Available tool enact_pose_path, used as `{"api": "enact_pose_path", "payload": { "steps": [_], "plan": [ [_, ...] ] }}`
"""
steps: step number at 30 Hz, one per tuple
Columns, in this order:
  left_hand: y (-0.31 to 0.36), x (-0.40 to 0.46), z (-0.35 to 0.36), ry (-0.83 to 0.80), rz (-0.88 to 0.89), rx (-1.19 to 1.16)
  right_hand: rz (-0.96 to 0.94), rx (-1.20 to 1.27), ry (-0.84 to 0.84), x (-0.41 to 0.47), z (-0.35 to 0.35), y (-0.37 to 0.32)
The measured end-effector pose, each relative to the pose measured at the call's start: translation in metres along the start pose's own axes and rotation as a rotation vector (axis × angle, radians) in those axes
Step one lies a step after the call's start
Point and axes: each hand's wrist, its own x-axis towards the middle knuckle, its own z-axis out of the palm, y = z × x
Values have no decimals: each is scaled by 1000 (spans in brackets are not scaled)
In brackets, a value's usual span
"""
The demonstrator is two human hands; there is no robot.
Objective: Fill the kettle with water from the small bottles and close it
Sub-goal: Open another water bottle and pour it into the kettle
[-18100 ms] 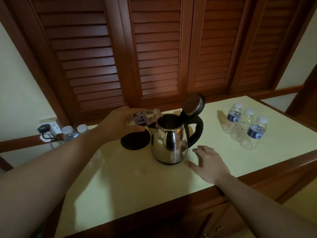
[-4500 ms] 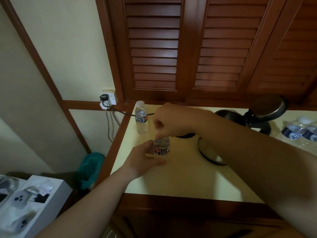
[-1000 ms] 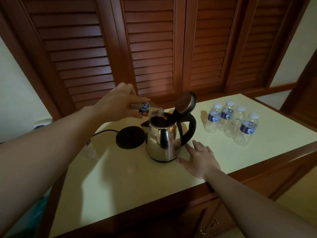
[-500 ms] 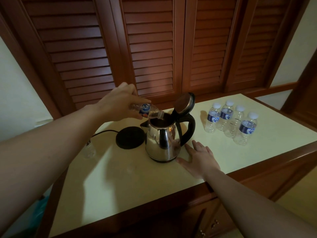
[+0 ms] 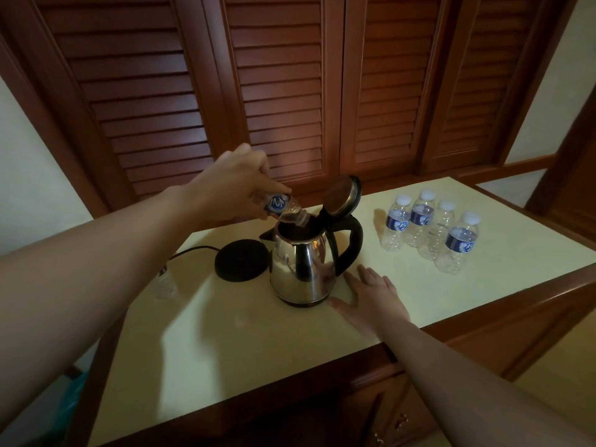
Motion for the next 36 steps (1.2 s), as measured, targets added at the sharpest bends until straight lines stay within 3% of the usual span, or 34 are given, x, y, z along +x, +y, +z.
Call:
{"api": "enact_pose_path", "payload": {
  "steps": [7, 14, 19, 23, 27, 36],
  "plan": [
    [-3, 5, 5, -14, -23, -49, -2, 10, 6, -3, -2, -1],
    [-2, -29, 49, -33, -301, -447, -12, 12, 24, -1, -1, 0],
    [9, -72, 94, 97, -511, -650, -51, 23, 79, -2, 6, 3],
    [29, -103, 117, 184, -724, -940, -171, 92, 311, -1, 9, 2],
    [43, -129, 137, 227, -840, -1048, -332, 167, 572, -10, 12, -30],
    [57, -184, 144, 274, -880, -1116, -462, 190, 407, -28, 23, -120]
  ]
}}
